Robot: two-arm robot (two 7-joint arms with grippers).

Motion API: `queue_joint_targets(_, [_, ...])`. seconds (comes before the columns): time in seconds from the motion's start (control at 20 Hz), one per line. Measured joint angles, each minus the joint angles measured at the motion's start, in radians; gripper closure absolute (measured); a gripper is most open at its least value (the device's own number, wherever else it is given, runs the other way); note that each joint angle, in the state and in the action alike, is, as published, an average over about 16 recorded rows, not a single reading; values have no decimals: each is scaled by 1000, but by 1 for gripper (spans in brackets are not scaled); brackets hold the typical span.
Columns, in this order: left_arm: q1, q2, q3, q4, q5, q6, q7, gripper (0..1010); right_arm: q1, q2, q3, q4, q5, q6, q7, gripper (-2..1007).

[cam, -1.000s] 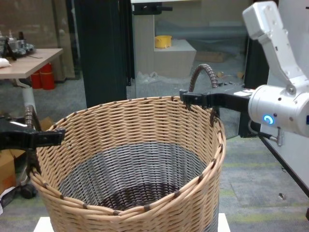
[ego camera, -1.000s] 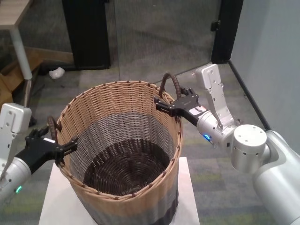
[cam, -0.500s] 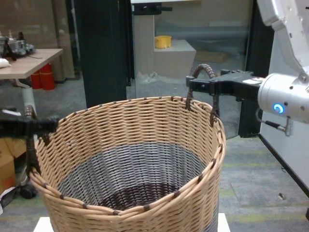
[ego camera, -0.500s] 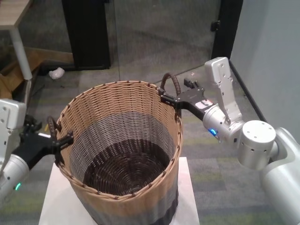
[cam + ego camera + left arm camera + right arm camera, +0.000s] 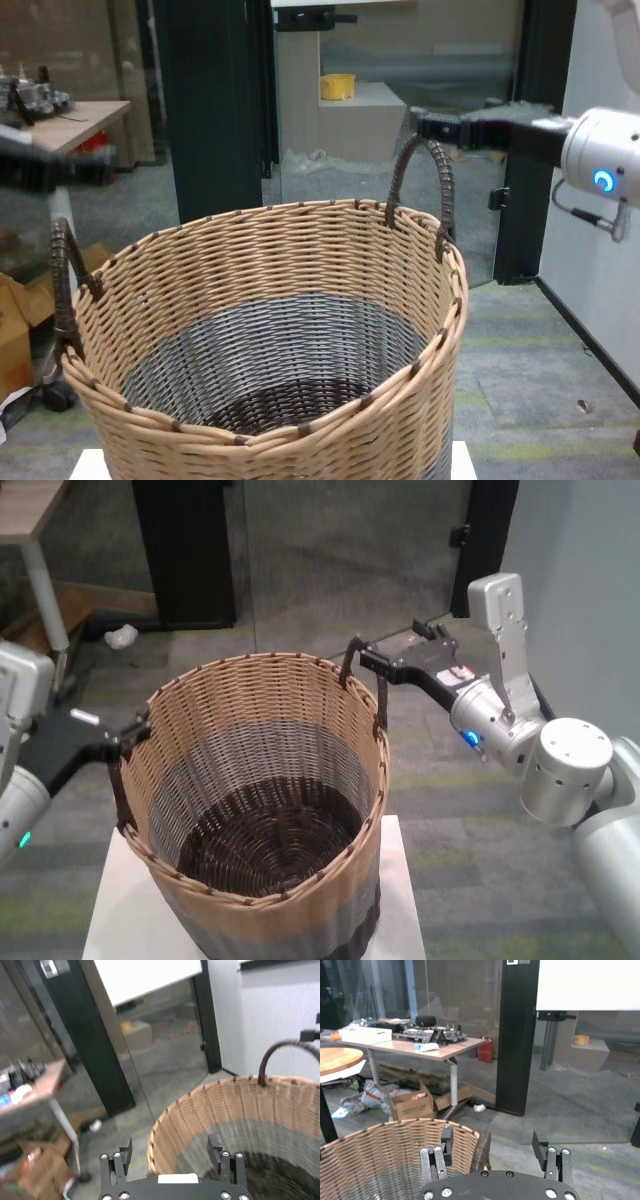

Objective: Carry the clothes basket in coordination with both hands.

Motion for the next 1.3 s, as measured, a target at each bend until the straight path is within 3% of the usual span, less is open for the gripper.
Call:
queue_joint_targets(0.3, [-14,11,-10,-55,38,-42,-8,10,-6,-4,28,-58,33,-6,-17,2])
queue_joint_targets(0.65, [-23,13,-21,-83,50,-79,-17,10,-14,-13,52,-110,63,-14,-33,2])
queue_joint_targets(0.9, [-25,12,-24,-84,47,-84,-18,10,-17,-17,60,-125,72,-16,-37,2])
queue_joint_targets(1.3, [-24,12,-20,-78,47,-78,-15,11,-15,-16,54,-113,67,-13,-31,2])
